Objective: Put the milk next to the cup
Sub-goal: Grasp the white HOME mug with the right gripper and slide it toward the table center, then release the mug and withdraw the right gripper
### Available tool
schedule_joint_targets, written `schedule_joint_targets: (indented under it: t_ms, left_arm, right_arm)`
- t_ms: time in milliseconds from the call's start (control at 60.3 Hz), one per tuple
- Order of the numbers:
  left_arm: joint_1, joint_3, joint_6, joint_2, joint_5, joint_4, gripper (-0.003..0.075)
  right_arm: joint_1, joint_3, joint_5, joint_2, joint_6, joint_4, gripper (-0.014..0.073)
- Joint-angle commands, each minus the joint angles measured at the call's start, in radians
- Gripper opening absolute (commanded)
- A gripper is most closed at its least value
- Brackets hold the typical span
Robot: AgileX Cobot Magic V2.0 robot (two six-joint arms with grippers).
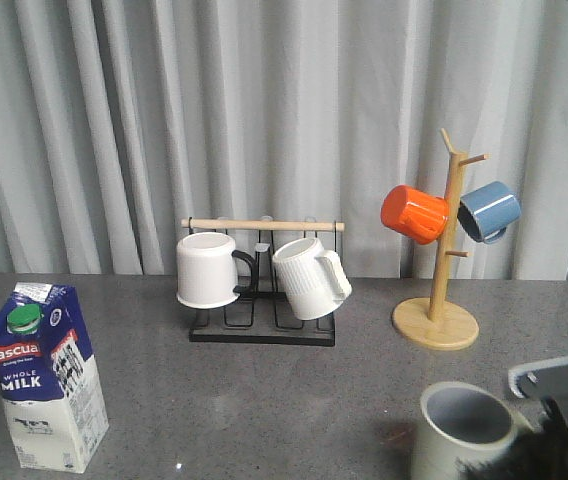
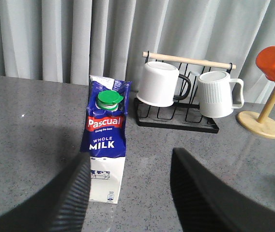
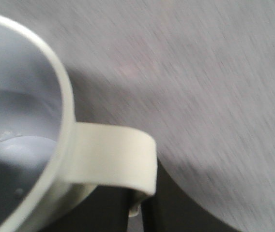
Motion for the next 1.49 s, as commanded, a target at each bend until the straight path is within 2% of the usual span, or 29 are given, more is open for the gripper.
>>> schedule_joint_targets:
  t_ms: [0, 100, 232, 365, 514, 713, 829, 995, 1078, 1327, 1476]
  left_arm:
    - [0.0, -0.034, 0.0, 0.01, -0.068, -0.011, 0.0373]
    - [0.0, -0.034, 0.0, 0.01, -0.068, -0.011, 0.0373]
    - [0.0, -0.034, -0.001, 0.01, -0.067, -0.011, 0.0373]
    - [0.0, -0.034, -0.001, 0.01, -0.065, -0.012, 0.0373]
    - [0.0, -0.034, -0.001, 0.01, -0.065, -0.012, 0.0373]
    - [0.0, -0.034, -0.001, 0.01, -0.065, -0.012, 0.0373]
    - [0.0, -0.034, -0.001, 0.01, -0.064, -0.012, 0.0373]
    - [0.0, -0.034, -0.001, 0.01, -0.063, -0.012, 0.0373]
    - [0.0, -0.034, -0.001, 0.01, -0.062, -0.012, 0.0373]
    - [0.0, -0.034, -0.001, 0.01, -0.054, -0.012, 0.0373]
    - [0.0, -0.034, -0.001, 0.01, -0.049, -0.012, 0.0373]
  right_arm:
    - [0.066, -0.127, -0.026, -0.022, 0.003, 0.022, -0.0005]
    - [0.134, -0.226, 0.008, 0.038, 0.003, 0.066, -0.0004]
    - [0.174, -0.322, 0.051, 0.162, 0.003, 0.098, -0.0004]
    - [0.204, -0.37, 0.066, 0.258, 0.002, 0.103, 0.0]
    - [0.22, -0.379, 0.095, 0.283, 0.002, 0.099, 0.0022]
    - [0.22, -0.379, 0.154, 0.283, 0.0, 0.1, 0.012]
    - [0.22, -0.388, 0.196, 0.283, 0.0, 0.102, 0.0216]
    - [0.219, -0.404, 0.272, 0.25, -0.002, 0.097, 0.0349]
    - [0.219, -0.404, 0.298, 0.223, -0.002, 0.096, 0.0383]
    - [0.22, -0.4, 0.506, 0.112, -0.003, 0.072, 0.0379]
    - [0.22, -0.342, 0.589, -0.048, -0.028, 0.088, 0.0338]
